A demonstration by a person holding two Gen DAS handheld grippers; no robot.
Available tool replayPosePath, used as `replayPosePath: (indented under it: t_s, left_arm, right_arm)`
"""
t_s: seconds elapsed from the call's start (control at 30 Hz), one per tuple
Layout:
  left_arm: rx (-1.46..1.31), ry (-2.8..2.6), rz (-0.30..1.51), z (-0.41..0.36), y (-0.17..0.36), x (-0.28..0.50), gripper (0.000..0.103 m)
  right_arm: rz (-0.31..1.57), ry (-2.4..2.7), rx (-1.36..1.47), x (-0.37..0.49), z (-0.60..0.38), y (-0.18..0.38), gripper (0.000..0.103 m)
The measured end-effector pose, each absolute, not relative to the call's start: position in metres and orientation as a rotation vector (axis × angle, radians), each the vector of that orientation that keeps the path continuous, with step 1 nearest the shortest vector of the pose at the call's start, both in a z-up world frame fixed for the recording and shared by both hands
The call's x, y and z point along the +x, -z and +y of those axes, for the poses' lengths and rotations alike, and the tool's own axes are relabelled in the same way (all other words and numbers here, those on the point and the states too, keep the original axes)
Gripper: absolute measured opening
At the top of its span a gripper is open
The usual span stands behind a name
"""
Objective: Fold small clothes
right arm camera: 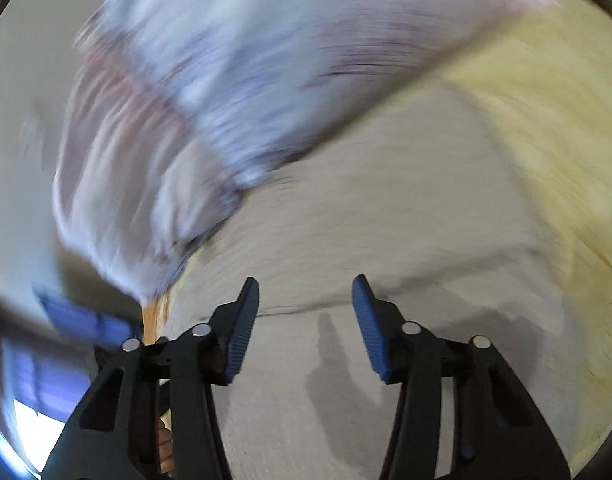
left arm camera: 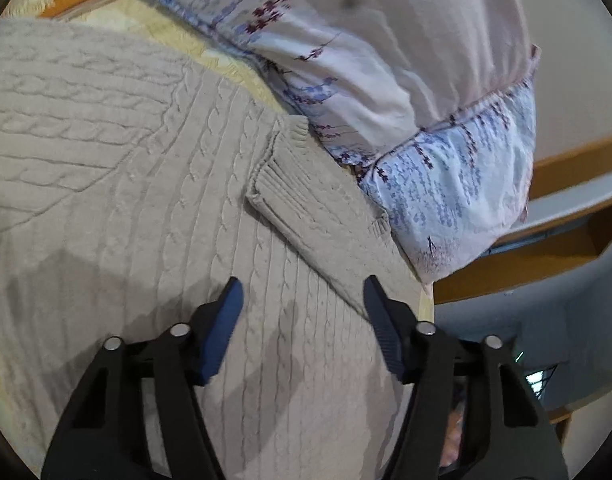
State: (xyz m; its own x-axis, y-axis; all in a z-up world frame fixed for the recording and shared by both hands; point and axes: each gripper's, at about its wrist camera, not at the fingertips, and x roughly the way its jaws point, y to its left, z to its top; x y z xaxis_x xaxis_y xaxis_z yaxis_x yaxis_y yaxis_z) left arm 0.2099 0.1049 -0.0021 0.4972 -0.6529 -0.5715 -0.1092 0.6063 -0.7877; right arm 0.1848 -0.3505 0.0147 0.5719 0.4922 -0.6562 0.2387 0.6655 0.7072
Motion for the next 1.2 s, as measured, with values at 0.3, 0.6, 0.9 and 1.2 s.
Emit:
replayPosePath:
  t_s: [0.3, 0.6, 0.9, 1.2]
  left_arm:
    - [-0.994, 0.292, 1.042, 0.111, 0.018, 0.240, 0.032]
    - [-1.011, 0.253, 1.034, 0.112, 0.029, 0.252, 0.007]
    - [-0.927, 0.263, 0.944, 0.123, 0.000, 0.225, 0.000]
    - [-0.903, 0.257, 1.037, 0.097, 0.013, 0.242, 0.046]
  right_arm:
    - [0.952, -0.005, 1.059, 0.175, -0.398, 0.032, 0.042]
    - [0.880, 0.045, 1.017, 0.177, -0.410, 0.034, 0.011]
    - [0.782, 0.011, 0.976, 0.162, -0.407, 0.017, 0.008]
    - [0.826, 0.009, 1.003, 0.166, -0.410, 0.025, 0.010]
